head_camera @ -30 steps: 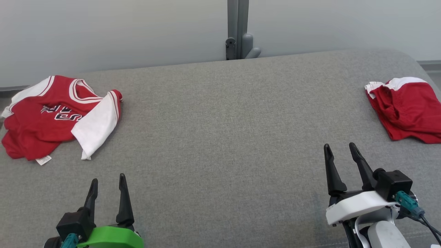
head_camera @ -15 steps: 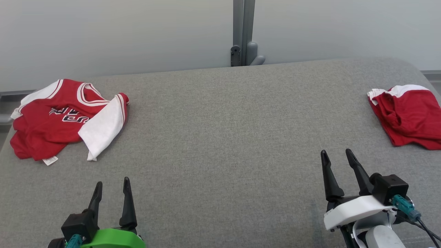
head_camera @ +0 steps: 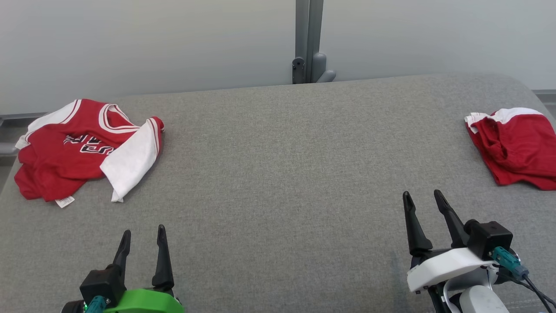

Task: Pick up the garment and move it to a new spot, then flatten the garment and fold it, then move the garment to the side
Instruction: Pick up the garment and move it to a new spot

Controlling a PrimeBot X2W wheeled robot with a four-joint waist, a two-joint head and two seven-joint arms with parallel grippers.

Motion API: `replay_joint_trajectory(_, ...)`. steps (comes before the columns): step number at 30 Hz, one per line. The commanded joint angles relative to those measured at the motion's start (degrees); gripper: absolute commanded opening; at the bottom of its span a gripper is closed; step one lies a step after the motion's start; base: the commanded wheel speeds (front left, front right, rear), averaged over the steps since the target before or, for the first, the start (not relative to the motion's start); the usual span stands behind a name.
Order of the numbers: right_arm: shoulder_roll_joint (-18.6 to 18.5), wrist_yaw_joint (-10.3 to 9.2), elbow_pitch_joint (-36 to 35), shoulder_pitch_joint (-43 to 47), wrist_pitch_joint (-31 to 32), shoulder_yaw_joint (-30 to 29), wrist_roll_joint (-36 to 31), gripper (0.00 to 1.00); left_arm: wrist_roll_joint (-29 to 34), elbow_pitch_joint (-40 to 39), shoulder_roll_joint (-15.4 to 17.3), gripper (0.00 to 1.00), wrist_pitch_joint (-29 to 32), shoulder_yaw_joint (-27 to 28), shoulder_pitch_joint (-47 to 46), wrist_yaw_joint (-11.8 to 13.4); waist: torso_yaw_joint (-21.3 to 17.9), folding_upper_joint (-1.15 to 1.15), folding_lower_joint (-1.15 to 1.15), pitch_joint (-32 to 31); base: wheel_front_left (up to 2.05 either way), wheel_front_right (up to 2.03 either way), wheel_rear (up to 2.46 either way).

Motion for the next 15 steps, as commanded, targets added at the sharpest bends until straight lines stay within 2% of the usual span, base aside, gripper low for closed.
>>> replay_joint_trajectory(1,-0.07,-0.08,0.14,0.07,-0.38,0.04,0.25,1.0,0.22,-0.01,-0.16,1.0,-0.13,0.23,-0.23,-0.24,0.03,0.57,0.0,0.0,0.0,0.0,0.0)
replay_joint_trajectory(10,-0.07,-0.08,0.08,0.69,-0.42,0.05,0.01,1.0,0.59,0.15,-0.3,1.0,-0.14,0.22,-0.05,-0.59,0.73,0.57,0.0,-0.32,0.0,0.0,0.0)
replay_joint_trajectory(15,-0.07,-0.08,-0.45,1.49,-0.45,0.31,0.27,1.0,0.96,0.33,-0.35,1.0,-0.13,0.05,-0.32,-0.88,3.54,0.57,0.0,-0.97,0.0,0.0,0.0)
